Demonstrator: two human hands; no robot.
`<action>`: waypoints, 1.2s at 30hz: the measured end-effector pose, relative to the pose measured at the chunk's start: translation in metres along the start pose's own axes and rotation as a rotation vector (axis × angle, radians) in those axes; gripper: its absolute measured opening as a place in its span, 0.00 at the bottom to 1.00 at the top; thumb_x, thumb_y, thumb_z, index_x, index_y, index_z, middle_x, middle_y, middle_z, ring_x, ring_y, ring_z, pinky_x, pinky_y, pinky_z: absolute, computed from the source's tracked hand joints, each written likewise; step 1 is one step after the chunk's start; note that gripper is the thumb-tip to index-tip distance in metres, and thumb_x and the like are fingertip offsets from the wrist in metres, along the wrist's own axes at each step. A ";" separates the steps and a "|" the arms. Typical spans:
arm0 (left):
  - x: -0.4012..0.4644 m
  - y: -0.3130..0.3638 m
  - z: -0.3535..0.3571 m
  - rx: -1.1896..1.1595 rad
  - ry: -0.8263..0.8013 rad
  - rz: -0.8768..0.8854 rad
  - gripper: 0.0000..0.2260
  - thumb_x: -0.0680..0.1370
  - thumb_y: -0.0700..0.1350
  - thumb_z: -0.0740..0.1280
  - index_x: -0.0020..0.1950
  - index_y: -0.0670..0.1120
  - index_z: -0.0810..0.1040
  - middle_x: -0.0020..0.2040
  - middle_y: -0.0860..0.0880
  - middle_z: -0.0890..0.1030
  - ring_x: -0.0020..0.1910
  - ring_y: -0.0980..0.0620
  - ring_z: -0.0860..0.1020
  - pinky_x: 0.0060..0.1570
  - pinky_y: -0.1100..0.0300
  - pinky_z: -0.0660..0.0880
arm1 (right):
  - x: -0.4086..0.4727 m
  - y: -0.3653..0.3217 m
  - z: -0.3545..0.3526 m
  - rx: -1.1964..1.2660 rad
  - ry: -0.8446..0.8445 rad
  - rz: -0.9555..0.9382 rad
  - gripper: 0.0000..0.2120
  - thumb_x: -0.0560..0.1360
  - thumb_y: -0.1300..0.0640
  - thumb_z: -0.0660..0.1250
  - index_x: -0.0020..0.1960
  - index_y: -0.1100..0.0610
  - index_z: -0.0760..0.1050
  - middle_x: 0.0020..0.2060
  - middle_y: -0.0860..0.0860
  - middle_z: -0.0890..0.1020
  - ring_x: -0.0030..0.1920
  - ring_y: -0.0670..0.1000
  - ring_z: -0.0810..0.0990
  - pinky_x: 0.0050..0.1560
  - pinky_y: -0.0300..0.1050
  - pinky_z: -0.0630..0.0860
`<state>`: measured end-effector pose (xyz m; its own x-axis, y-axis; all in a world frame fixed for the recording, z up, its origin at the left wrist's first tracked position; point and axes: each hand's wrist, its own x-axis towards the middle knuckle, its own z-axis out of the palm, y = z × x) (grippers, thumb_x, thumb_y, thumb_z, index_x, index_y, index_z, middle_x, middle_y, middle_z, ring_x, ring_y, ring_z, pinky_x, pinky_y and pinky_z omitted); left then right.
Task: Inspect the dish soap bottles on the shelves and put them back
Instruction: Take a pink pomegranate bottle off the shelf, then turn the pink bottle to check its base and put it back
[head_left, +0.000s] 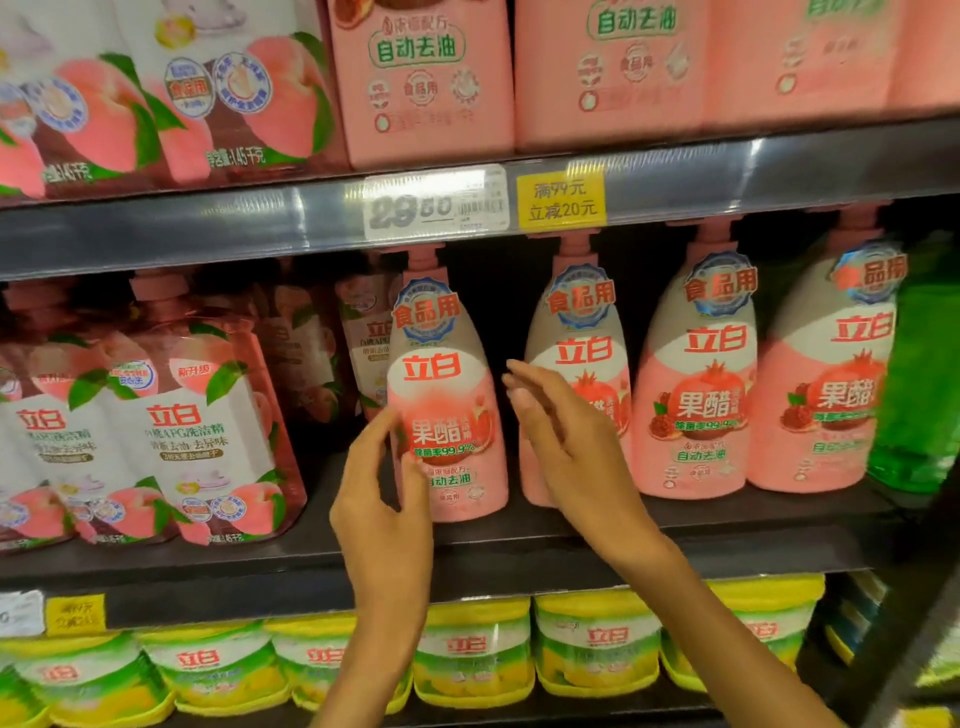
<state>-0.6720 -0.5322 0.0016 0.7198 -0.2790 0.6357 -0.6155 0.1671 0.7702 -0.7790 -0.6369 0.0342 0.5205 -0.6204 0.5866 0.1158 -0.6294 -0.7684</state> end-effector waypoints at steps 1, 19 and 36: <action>-0.009 0.009 0.008 -0.017 0.009 0.069 0.17 0.78 0.35 0.63 0.65 0.49 0.76 0.60 0.60 0.77 0.59 0.66 0.74 0.54 0.78 0.69 | -0.002 -0.001 -0.013 -0.011 0.091 -0.045 0.20 0.79 0.47 0.58 0.69 0.53 0.71 0.62 0.45 0.76 0.56 0.30 0.73 0.54 0.27 0.72; -0.033 0.020 0.086 -0.022 -0.309 -0.186 0.25 0.76 0.42 0.70 0.71 0.47 0.68 0.67 0.50 0.73 0.63 0.56 0.74 0.62 0.59 0.73 | 0.043 0.018 -0.054 -0.292 0.160 0.138 0.35 0.68 0.40 0.74 0.65 0.61 0.67 0.57 0.57 0.72 0.57 0.54 0.75 0.50 0.47 0.77; -0.044 0.028 0.063 -0.210 -0.405 -0.141 0.25 0.64 0.65 0.71 0.59 0.64 0.70 0.57 0.57 0.77 0.53 0.62 0.79 0.45 0.69 0.77 | 0.014 0.001 -0.077 0.457 0.006 0.142 0.24 0.59 0.51 0.78 0.53 0.50 0.75 0.43 0.47 0.87 0.43 0.49 0.86 0.40 0.43 0.83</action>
<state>-0.7414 -0.5751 -0.0077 0.5827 -0.6518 0.4855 -0.4128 0.2772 0.8676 -0.8366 -0.6821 0.0615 0.5534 -0.6887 0.4685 0.4048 -0.2692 -0.8739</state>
